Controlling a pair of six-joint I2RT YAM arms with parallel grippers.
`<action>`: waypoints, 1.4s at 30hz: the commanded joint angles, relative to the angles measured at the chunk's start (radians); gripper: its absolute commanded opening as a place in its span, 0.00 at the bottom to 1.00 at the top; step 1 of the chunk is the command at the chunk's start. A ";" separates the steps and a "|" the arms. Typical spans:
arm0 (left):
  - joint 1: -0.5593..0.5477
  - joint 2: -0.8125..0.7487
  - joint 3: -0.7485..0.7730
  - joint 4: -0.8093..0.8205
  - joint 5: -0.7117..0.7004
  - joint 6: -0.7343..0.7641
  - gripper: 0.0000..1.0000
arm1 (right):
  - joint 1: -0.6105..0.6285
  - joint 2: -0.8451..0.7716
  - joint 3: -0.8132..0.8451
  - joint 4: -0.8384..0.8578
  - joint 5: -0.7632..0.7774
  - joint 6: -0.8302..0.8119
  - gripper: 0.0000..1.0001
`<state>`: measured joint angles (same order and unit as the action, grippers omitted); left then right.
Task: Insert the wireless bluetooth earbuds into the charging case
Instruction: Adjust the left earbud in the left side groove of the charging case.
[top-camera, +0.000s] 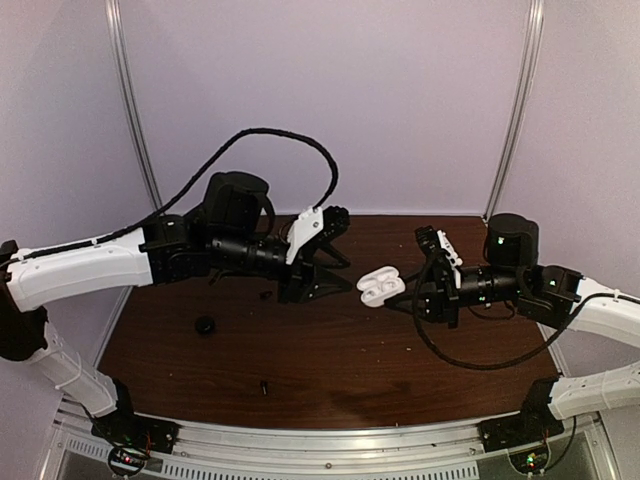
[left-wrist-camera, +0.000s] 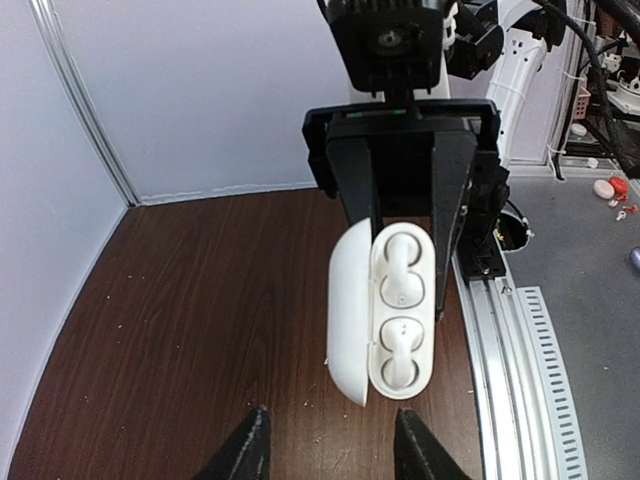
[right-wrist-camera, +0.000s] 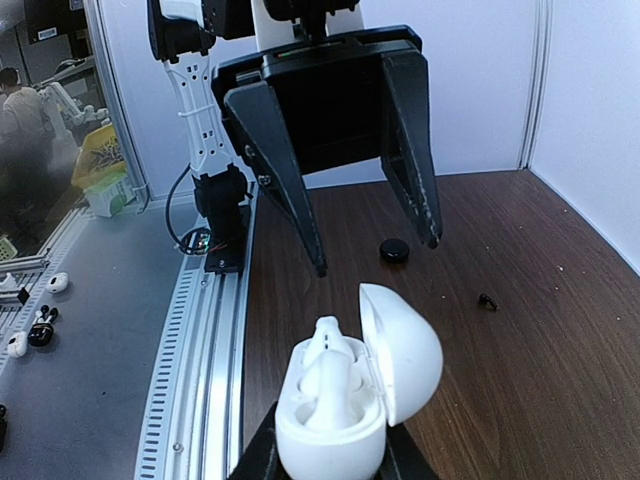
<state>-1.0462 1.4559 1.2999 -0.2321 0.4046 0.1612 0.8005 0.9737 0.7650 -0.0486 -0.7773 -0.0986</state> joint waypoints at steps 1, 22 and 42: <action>-0.003 0.027 0.034 0.055 0.055 -0.022 0.43 | 0.005 0.008 0.031 0.026 -0.020 0.013 0.00; -0.003 0.093 0.085 0.027 0.092 -0.016 0.45 | 0.008 0.031 0.043 0.009 -0.035 -0.007 0.00; -0.003 0.071 0.058 0.040 0.157 0.020 0.54 | 0.011 0.009 0.032 0.016 -0.014 0.000 0.00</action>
<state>-1.0489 1.5814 1.3964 -0.2596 0.4957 0.1600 0.8032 0.9970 0.7753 -0.0628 -0.7883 -0.1051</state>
